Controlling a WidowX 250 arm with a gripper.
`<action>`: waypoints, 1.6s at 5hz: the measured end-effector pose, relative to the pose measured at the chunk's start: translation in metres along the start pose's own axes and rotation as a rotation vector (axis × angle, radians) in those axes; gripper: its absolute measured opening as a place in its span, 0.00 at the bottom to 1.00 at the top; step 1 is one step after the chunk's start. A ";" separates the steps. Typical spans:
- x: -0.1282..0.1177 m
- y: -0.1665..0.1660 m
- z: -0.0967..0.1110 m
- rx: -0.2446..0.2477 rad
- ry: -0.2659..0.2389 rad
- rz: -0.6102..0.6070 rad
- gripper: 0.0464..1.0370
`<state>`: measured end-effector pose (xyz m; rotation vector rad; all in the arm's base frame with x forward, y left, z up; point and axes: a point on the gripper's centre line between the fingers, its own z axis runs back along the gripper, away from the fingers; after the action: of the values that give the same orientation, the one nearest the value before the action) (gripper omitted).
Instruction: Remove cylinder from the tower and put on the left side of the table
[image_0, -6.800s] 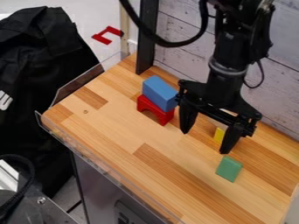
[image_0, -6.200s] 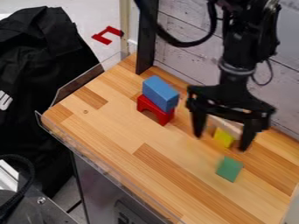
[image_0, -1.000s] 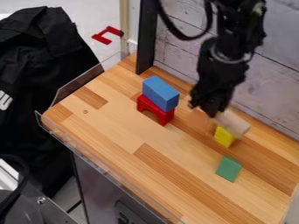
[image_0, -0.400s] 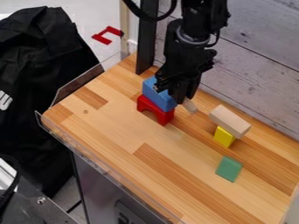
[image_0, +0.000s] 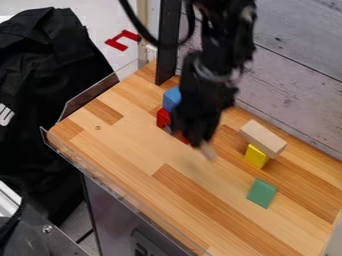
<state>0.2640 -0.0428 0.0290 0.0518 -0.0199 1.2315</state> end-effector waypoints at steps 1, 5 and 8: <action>-0.023 0.010 -0.004 0.019 0.023 -0.076 0.10; -0.050 0.005 -0.041 0.014 0.129 -0.801 0.10; -0.055 -0.001 -0.045 0.007 0.174 -1.399 0.10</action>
<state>0.2460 -0.0924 -0.0188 -0.0383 0.1516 -0.1656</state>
